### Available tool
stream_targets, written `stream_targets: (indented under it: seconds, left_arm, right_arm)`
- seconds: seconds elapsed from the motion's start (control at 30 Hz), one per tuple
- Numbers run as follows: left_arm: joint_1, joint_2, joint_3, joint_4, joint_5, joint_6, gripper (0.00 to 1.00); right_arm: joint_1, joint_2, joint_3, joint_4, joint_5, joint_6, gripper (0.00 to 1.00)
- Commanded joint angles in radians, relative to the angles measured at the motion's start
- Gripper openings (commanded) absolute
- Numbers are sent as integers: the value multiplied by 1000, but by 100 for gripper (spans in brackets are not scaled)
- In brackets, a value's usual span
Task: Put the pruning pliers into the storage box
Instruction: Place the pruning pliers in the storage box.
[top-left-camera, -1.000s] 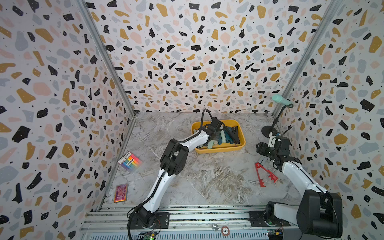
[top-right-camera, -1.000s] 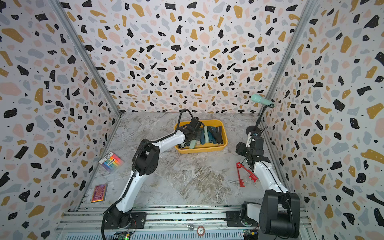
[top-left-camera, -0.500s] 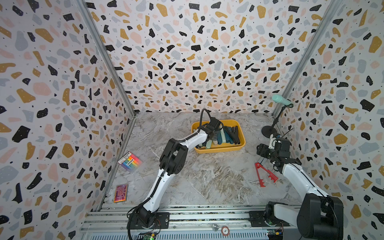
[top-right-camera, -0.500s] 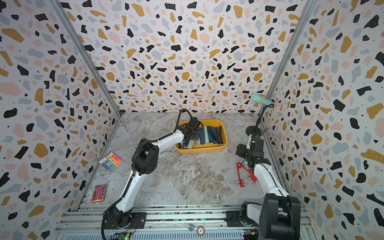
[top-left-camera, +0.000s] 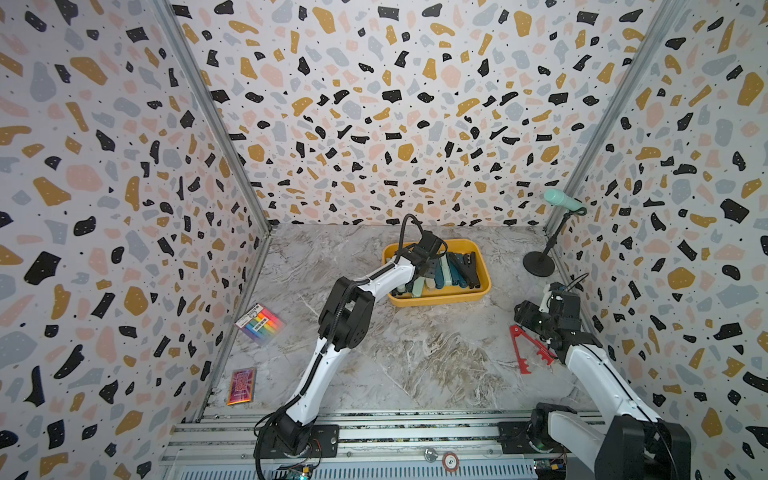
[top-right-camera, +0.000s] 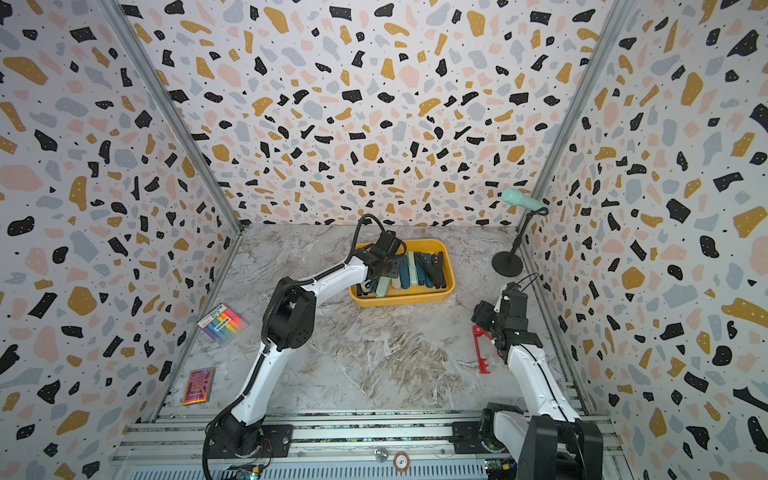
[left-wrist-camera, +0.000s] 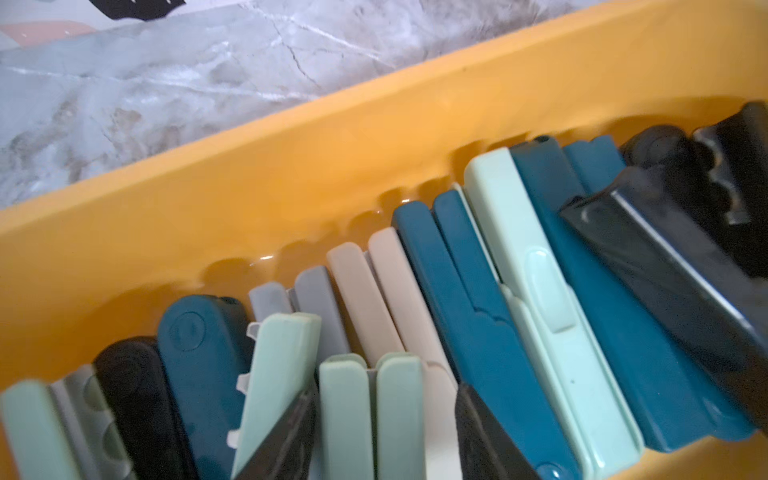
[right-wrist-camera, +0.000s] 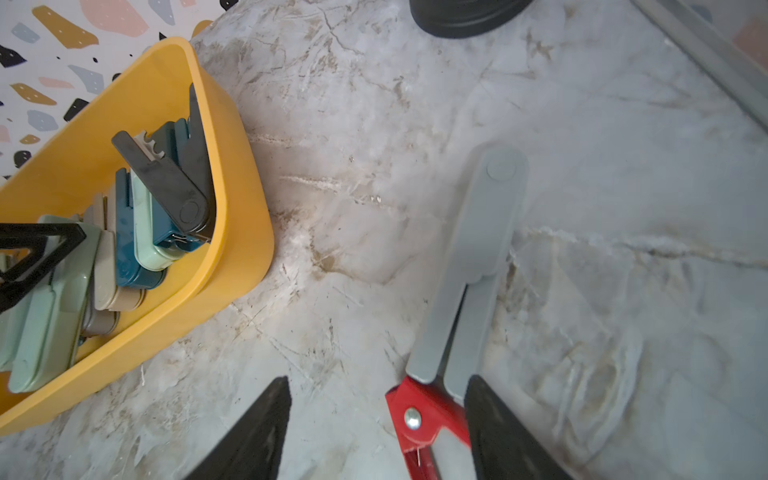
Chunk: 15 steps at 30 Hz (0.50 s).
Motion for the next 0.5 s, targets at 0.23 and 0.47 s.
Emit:
stream_targets:
  seconds: [0.23, 0.47]
  left_arm:
    - [-10, -166, -32, 138, 54, 12, 75]
    - [-14, -295, -171, 225, 43, 31, 91]
  right_arm:
    - [62, -87, -50, -143, 56, 108, 52]
    - [113, -101, -81, -203, 80, 175, 53]
